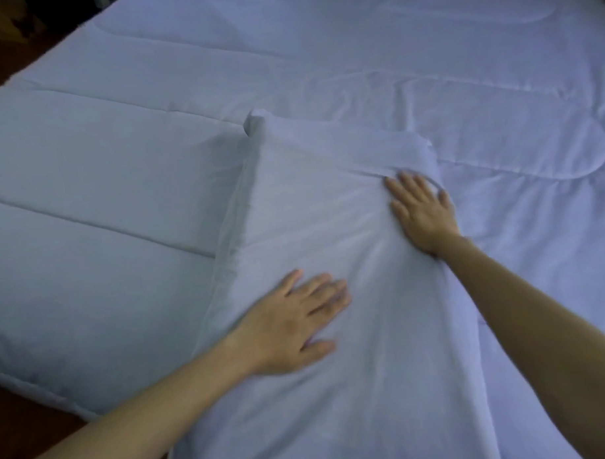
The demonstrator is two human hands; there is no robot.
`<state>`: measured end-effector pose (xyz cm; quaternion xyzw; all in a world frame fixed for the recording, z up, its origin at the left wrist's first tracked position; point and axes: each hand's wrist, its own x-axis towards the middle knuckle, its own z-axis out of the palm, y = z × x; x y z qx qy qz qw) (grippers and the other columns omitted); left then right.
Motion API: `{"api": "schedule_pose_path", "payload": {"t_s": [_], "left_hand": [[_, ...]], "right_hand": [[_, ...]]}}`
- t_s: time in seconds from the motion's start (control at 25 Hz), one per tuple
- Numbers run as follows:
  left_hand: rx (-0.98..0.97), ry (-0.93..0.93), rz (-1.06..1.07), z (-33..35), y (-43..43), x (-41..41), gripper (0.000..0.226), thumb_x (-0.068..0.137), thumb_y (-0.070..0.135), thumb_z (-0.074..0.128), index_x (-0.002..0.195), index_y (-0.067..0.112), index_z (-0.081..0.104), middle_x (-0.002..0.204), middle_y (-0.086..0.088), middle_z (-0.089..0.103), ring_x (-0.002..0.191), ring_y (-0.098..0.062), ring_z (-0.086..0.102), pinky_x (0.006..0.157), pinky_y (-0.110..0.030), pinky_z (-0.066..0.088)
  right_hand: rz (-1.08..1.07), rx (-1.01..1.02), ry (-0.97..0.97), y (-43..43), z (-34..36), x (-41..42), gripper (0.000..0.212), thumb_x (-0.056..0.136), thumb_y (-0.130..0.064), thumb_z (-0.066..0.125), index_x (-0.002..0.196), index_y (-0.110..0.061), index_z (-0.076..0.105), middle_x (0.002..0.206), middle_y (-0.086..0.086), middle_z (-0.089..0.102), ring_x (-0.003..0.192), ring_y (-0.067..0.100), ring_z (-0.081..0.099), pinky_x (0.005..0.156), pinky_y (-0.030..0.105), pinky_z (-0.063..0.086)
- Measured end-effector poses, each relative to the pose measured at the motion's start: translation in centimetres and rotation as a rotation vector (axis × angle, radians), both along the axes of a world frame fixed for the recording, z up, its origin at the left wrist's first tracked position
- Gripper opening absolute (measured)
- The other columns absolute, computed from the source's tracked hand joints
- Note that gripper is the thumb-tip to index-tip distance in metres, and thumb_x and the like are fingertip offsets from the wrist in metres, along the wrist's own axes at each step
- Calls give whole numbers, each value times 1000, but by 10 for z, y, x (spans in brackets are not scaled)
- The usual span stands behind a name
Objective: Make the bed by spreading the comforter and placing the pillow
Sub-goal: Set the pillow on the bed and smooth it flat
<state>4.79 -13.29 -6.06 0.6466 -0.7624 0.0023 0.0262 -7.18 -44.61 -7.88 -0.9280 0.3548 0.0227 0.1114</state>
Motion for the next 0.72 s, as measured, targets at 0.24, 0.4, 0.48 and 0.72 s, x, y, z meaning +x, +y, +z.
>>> {"api": "schedule_pose_path", "payload": {"t_s": [0.24,0.4,0.48,0.72], "left_hand": [[121,-77,241,-7,-154,106,72,86,58,10,151,27,19,160,2,17,148,-18,16,117,-47,12],[117,-48,392,-7,-228,167,61,95,55,21,151,31,16,161,3,13,148,-16,12,118,-46,8],[119,-6,485,-6,-243,194,61,95,56,23,150,32,18,161,2,13,148,-17,12,119,-46,9],[-11,296,801,-7,-224,218,65,89,62,37,145,31,29,157,-4,21,143,-28,23,114,-44,24]], "right_hand": [[-311,-76,-375,60,15,18,58,94,-38,37,148,-17,28,158,8,24,147,26,15,115,60,13],[655,-1,-149,152,11,32,57,94,-55,32,147,-38,24,159,-6,22,147,18,20,114,50,14],[520,-59,-115,110,8,63,58,94,-57,27,149,-41,16,160,-10,15,148,17,16,116,46,10],[-303,84,-154,-72,8,78,57,95,-55,34,147,-33,28,158,3,23,144,29,24,116,46,20]]}}
